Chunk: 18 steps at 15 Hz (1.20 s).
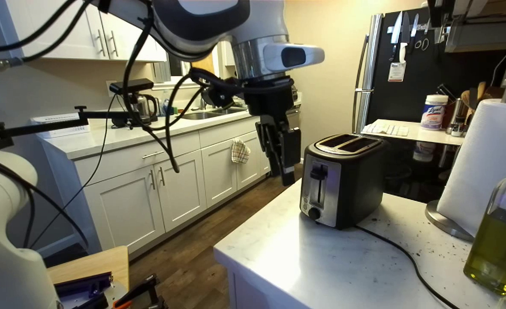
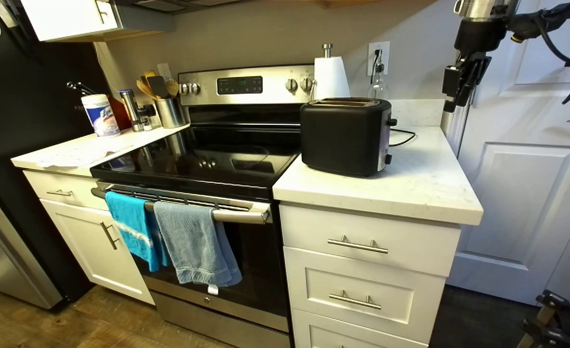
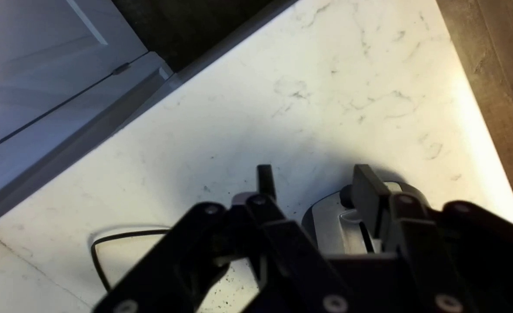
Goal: Push the lever on the toaster downwards.
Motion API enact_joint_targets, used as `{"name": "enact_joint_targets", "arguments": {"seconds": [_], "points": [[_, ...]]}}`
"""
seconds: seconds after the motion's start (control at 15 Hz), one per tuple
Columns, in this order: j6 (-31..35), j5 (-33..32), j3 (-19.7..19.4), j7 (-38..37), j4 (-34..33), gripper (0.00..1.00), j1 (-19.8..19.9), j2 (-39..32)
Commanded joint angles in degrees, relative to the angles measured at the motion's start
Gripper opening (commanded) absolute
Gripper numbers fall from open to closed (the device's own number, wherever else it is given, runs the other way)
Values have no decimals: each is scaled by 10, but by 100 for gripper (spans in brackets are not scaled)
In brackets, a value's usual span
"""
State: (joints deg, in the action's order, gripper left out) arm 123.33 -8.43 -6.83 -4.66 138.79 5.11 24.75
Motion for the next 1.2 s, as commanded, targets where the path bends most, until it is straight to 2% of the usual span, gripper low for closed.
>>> {"name": "enact_joint_targets", "arguments": {"seconds": [0.0,0.2,0.47,0.6,0.67,0.73,1.0,1.13], "points": [[54,7,1,30,4,20,4,-1],[86,13,0,43,-9,3,-1,-16],[129,34,-7,94,-18,0,-18,-42],[143,42,-5,108,-21,1,-22,-53],[138,43,-2,107,-22,26,-23,-55],[128,28,6,80,-12,2,-12,-40],[129,28,7,81,-20,26,-16,-52],[129,28,7,81,-21,26,-16,-52]]}}
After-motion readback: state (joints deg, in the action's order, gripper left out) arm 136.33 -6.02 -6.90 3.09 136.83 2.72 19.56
